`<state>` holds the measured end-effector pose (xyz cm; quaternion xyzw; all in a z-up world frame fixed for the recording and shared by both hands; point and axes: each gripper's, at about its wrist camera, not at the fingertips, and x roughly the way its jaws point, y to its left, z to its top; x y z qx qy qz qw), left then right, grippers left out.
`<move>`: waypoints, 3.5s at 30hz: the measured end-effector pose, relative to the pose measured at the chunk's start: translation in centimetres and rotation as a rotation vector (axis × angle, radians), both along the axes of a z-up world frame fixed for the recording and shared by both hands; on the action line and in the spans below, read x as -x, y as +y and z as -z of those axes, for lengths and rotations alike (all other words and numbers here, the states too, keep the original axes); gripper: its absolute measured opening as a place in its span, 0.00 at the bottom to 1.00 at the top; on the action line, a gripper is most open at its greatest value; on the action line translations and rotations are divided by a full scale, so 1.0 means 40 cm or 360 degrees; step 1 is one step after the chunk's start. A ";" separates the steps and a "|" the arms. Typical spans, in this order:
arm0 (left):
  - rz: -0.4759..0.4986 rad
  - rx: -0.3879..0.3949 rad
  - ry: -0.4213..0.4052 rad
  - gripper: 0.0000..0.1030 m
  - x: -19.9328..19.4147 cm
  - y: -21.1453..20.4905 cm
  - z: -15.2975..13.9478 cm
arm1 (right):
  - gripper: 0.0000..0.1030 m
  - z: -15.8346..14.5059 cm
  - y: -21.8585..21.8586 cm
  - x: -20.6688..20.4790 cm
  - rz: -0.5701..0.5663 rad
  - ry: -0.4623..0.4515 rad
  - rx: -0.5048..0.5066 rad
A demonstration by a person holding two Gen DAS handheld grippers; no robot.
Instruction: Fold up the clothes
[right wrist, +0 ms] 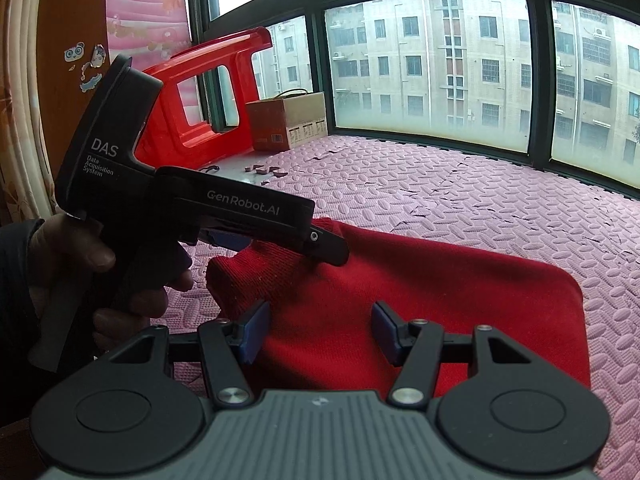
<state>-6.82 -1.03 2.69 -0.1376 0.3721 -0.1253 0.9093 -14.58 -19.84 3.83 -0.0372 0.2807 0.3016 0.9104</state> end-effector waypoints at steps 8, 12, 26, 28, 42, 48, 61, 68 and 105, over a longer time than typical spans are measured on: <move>-0.0019 0.0043 0.0022 1.00 -0.002 0.010 0.020 | 0.56 0.010 0.012 0.007 0.0004 -0.0033 0.0037; -0.0020 0.0042 0.0012 1.00 0.001 0.010 0.021 | 0.56 0.007 0.012 0.003 0.0001 -0.0032 0.0033; -0.0030 0.0053 0.0009 1.00 0.002 0.010 0.020 | 0.57 -0.051 -0.064 -0.014 0.0112 -0.0078 0.0016; -0.0030 0.0053 0.0008 1.00 0.002 0.010 0.021 | 0.57 -0.050 -0.089 -0.032 0.0179 -0.0071 0.0031; -0.0029 0.0047 0.0008 1.00 0.002 0.009 0.021 | 0.57 -0.011 -0.202 -0.175 0.0459 0.0021 0.0117; -0.0027 0.0043 0.0007 1.00 0.001 0.008 0.021 | 0.57 0.001 -0.197 -0.179 0.0435 0.0030 0.0184; -0.0023 -0.0008 -0.0049 1.00 0.031 -0.005 -0.008 | 0.57 -0.034 -0.204 -0.005 0.0333 0.0016 0.0032; -0.0038 -0.0005 -0.0037 1.00 0.037 -0.006 -0.001 | 0.57 0.010 -0.199 0.049 0.0355 0.0002 0.0054; -0.0200 0.0010 -0.0128 1.00 0.128 0.018 -0.056 | 0.57 -0.010 -0.258 0.093 0.0390 0.0095 -0.0098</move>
